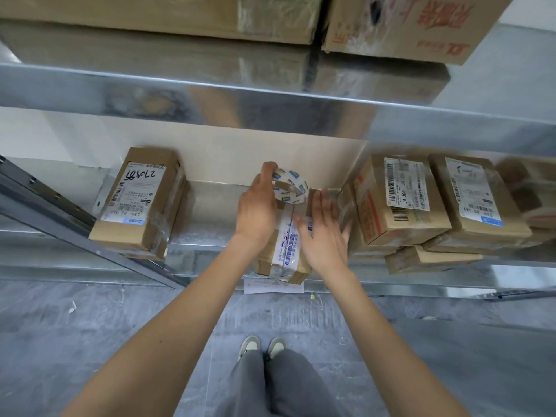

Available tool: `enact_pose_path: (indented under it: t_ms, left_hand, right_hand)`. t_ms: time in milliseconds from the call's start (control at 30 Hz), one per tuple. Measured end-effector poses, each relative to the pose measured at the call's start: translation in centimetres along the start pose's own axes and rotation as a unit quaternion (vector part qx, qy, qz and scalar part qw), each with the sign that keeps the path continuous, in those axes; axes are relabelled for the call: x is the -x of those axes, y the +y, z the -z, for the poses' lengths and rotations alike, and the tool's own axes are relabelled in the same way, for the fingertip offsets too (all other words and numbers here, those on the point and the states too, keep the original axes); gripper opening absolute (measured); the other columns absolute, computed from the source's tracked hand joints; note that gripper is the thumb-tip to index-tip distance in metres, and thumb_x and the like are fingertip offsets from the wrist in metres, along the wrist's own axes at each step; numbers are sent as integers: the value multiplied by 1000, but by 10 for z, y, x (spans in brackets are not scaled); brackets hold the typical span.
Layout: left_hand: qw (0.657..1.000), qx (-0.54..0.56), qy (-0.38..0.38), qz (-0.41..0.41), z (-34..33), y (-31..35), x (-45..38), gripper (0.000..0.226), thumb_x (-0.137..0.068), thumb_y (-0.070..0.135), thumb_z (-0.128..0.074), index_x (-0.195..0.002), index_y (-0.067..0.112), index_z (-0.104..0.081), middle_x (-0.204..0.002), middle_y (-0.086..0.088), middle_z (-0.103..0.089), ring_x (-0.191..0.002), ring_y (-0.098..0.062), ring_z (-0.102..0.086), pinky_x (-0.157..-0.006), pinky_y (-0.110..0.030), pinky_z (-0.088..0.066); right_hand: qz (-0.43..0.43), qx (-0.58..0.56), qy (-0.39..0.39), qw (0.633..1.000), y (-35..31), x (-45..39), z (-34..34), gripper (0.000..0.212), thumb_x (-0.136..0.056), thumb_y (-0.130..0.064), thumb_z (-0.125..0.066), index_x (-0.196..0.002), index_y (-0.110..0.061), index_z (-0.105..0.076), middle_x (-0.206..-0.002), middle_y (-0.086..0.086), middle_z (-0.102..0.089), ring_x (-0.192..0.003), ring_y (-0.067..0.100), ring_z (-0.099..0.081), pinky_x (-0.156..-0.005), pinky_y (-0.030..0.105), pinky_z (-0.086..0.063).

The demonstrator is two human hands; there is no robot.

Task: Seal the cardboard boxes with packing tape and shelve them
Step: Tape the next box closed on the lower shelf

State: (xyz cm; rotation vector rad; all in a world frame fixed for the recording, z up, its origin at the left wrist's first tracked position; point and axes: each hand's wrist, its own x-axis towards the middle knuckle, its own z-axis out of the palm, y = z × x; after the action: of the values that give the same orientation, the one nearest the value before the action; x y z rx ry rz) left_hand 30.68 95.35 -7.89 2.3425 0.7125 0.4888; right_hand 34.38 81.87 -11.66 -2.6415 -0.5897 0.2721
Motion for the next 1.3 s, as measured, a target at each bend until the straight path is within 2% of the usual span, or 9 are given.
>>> enact_pose_path:
  t_ms: [100,267,500,700,867,1000,1100,1167,1300]
  left_hand:
    - [999,10,24,19,-2,-1,2,38,-95,3,-33,-129,16,-41,-109,-11,-64,-86,-36,-58,-69,-33,-32]
    - [998,2,45,48,-7,-9,2,30,-100,12,-35,-129,16,-43,-106,-10,-67,-86,-37,-61,-67,-33,-34]
    - [997,21,56,53,-15,-2,0,23,-96,7,-38,-115,10,-51,-94,-7,-68,-80,-32,-60,-64,-31,-27]
    - [995,50,60,65,-5,-6,-2,28,-88,-3,-34,-109,10,-47,-87,1,-56,-71,-22,-44,-63,-29,-22]
    - [982,135,47,122,-2,-16,-12,38,-84,-7,-32,-112,10,-52,-103,-6,-64,-88,-25,-57,-69,-30,-37]
    - [974,176,36,140,-1,-16,-14,39,-86,-11,-30,-111,4,-56,-97,-2,-60,-86,-19,-56,-58,-6,-36]
    - [967,190,37,164,1,-17,-18,37,-88,-12,-31,-113,-1,-56,-96,-3,-58,-86,-18,-53,-55,0,-34]
    - [961,202,38,185,1,-19,-22,34,-90,-10,-33,-113,0,-56,-97,-2,-58,-88,-18,-55,-61,-5,-37]
    - [942,243,65,220,3,-22,-22,30,-95,-2,-34,-112,6,-58,-99,-1,-61,-91,-16,-58,-80,-34,-54]
  right_hand:
    - [11,15,31,999,-17,1,-7,63,-102,-38,-29,-156,-20,-3,-164,-5,4,-150,14,6,-115,60,9]
    - [13,41,30,999,-27,-1,-15,77,-95,-61,-30,-156,-16,-14,-164,-2,0,-149,11,10,-111,56,19]
    - [10,107,12,994,-25,-3,-11,80,-95,-62,-29,-156,-15,-9,-164,2,1,-150,13,10,-108,53,25]
    - [40,112,31,992,-23,-3,-16,98,-81,-71,-5,-155,-7,-12,-163,8,-11,-151,17,-4,-117,52,2]
    - [52,107,19,993,-22,-6,-14,102,-79,-74,-2,-154,-4,-8,-163,12,-9,-151,20,-5,-120,42,1]
    - [45,105,8,993,-25,-6,-12,104,-77,-73,-1,-154,-3,-7,-162,13,-7,-151,21,-4,-120,43,1]
    - [39,113,-8,993,-25,-6,-10,95,-90,-71,-18,-154,-3,-3,-163,12,-4,-151,20,-1,-119,44,4]
    - [37,119,-12,992,-26,-6,-10,90,-94,-66,-27,-154,-4,-2,-163,12,-2,-151,19,1,-119,45,5]
    - [30,138,-21,990,-26,-5,-9,93,-90,-70,-18,-155,-6,0,-163,10,1,-151,19,3,-118,48,6]
